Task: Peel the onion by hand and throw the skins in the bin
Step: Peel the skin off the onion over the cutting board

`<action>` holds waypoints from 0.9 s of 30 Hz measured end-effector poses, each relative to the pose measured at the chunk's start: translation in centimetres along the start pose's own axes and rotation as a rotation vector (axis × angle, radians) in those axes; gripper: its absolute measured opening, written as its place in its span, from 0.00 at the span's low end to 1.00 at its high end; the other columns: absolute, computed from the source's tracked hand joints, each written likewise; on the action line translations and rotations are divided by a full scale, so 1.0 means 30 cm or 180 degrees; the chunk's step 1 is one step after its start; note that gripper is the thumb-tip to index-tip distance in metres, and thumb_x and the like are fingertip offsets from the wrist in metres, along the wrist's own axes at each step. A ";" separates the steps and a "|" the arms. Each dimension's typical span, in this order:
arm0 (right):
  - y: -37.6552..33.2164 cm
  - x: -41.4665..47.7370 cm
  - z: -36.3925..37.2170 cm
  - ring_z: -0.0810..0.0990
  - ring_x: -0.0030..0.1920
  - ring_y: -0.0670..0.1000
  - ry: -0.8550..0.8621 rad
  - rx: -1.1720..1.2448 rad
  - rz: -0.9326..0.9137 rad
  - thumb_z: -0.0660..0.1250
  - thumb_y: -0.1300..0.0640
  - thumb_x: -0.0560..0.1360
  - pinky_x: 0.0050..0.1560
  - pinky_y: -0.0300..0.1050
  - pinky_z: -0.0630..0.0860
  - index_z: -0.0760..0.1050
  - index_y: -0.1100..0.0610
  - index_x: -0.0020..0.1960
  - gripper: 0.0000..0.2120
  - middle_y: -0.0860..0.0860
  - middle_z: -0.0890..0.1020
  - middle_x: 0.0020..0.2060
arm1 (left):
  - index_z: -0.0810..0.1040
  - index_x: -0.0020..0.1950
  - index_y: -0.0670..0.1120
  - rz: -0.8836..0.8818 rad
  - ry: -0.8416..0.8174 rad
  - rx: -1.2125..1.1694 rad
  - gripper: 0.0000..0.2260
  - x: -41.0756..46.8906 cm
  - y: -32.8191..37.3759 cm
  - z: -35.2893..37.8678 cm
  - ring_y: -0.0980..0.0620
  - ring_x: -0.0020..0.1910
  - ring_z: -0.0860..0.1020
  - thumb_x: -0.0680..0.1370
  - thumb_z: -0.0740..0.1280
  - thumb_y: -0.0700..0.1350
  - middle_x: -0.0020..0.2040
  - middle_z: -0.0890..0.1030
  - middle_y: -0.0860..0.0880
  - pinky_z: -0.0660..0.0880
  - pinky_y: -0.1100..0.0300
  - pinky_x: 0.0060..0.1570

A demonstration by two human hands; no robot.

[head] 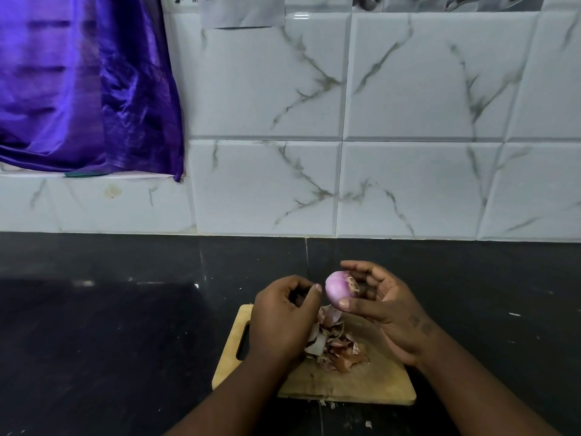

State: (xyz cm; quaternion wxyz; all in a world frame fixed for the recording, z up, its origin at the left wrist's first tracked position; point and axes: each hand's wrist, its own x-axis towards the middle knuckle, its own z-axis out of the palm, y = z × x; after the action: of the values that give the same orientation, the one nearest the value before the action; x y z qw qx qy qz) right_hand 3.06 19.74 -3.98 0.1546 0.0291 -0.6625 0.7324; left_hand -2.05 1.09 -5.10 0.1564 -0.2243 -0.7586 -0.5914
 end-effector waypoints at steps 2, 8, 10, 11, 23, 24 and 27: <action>-0.001 -0.002 0.002 0.84 0.62 0.58 -0.0040 -0.0035 0.0020 0.81 0.68 0.63 0.62 0.61 0.82 0.82 0.51 0.62 0.30 0.54 0.86 0.59 | 0.87 0.47 0.55 0.0191 0.0021 -0.0038 0.04 -0.002 0.013 -0.005 0.58 0.44 0.84 0.79 0.73 0.46 0.42 0.86 0.56 0.83 0.54 0.44; -0.001 -0.010 0.006 0.86 0.58 0.55 -0.0151 -0.0364 0.0021 0.77 0.75 0.67 0.53 0.49 0.85 0.83 0.54 0.59 0.25 0.53 0.87 0.55 | 0.87 0.58 0.54 0.0853 -0.0225 0.0657 0.09 0.010 0.007 -0.008 0.62 0.50 0.81 0.79 0.75 0.45 0.51 0.84 0.60 0.82 0.60 0.50; -0.003 -0.012 0.007 0.86 0.58 0.54 -0.0191 -0.0440 -0.0011 0.78 0.74 0.67 0.54 0.49 0.85 0.84 0.54 0.59 0.25 0.52 0.87 0.55 | 0.87 0.60 0.54 0.0846 -0.0249 0.0742 0.10 0.012 0.003 -0.010 0.63 0.51 0.81 0.79 0.74 0.45 0.52 0.84 0.59 0.82 0.60 0.51; -0.003 -0.012 0.006 0.86 0.58 0.54 -0.0204 -0.0475 -0.0038 0.78 0.72 0.68 0.54 0.49 0.85 0.84 0.54 0.59 0.24 0.52 0.87 0.55 | 0.87 0.60 0.53 0.0847 -0.0263 0.0748 0.10 0.012 0.002 -0.011 0.63 0.51 0.81 0.79 0.74 0.45 0.53 0.84 0.59 0.82 0.61 0.52; -0.002 -0.008 -0.008 0.87 0.55 0.49 -0.0128 -0.0967 -0.0399 0.81 0.65 0.68 0.52 0.44 0.84 0.85 0.53 0.58 0.20 0.51 0.88 0.54 | 0.88 0.57 0.51 0.1278 -0.0427 0.1105 0.07 0.009 0.003 -0.019 0.59 0.46 0.83 0.80 0.74 0.46 0.49 0.86 0.55 0.83 0.57 0.46; -0.002 -0.008 -0.009 0.87 0.55 0.49 -0.0119 -0.0996 -0.0426 0.81 0.65 0.68 0.52 0.44 0.84 0.85 0.54 0.57 0.19 0.50 0.88 0.53 | 0.88 0.57 0.50 0.1377 -0.0444 0.1227 0.07 0.009 0.005 -0.021 0.59 0.45 0.83 0.80 0.74 0.46 0.49 0.87 0.54 0.84 0.57 0.46; -0.005 -0.010 -0.008 0.87 0.54 0.48 -0.0085 -0.1083 -0.0499 0.81 0.65 0.68 0.51 0.41 0.84 0.86 0.55 0.56 0.18 0.49 0.89 0.52 | 0.87 0.57 0.49 0.1606 -0.0497 0.1498 0.10 0.007 0.010 -0.020 0.55 0.43 0.85 0.80 0.70 0.48 0.48 0.87 0.51 0.85 0.54 0.42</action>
State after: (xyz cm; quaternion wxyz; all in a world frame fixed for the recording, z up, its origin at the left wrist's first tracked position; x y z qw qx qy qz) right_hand 3.43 19.93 -3.94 0.2051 0.0637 -0.7745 0.5950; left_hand -2.08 0.61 -4.61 0.2865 -0.4070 -0.8045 -0.3242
